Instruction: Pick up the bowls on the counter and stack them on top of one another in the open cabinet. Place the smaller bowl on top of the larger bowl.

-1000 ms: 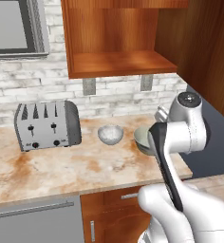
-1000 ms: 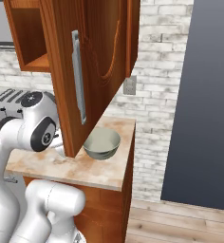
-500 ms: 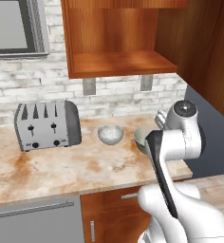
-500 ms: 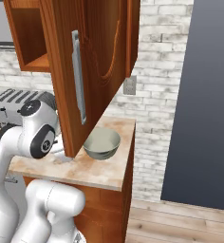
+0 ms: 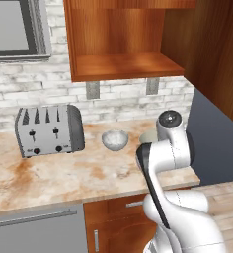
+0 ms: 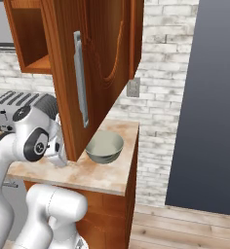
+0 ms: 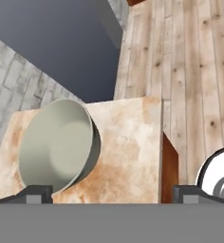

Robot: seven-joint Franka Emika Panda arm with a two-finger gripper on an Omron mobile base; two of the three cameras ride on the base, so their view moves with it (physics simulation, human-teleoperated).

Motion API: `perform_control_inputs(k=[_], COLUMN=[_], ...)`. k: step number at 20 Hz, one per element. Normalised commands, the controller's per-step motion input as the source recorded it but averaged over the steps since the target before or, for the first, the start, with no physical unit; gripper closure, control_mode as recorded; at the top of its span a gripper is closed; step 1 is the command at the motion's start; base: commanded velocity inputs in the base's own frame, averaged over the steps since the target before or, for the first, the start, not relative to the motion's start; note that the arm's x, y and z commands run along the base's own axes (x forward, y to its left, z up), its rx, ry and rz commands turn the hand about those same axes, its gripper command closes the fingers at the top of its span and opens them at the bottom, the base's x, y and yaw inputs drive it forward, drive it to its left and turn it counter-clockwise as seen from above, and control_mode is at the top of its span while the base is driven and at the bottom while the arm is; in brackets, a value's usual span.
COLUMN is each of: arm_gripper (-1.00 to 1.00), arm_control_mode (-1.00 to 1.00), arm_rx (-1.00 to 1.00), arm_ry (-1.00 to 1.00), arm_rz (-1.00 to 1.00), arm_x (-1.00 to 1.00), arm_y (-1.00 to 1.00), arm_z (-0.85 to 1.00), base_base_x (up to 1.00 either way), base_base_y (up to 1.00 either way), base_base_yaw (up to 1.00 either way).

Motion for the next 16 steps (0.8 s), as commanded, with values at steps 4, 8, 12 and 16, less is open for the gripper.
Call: perform_control_inputs(k=[4, 8, 12, 16], arm_gripper=[-1.00, -1.00, -1.00, -1.00], arm_control_mode=[-1.00, -1.00, -1.00, -1.00], arm_rx=[0.04, 0.04, 0.00, 0.00], arm_ry=[-0.01, -0.04, -0.10, -0.11], arm_rz=[-0.11, -0.05, -0.06, -0.07], arm_x=[0.08, 0.14, 0.13, 0.11], arm_y=[0.07, 0.12, 0.12, 0.07], arm_z=[-0.08, -0.07, -0.08, -0.13], base_base_x=[0.00, 0.00, 0.00, 0.00], base_base_y=[0.00, 0.00, 0.00, 0.00], base_base_yaw=[0.00, 0.00, 0.00, 0.00])
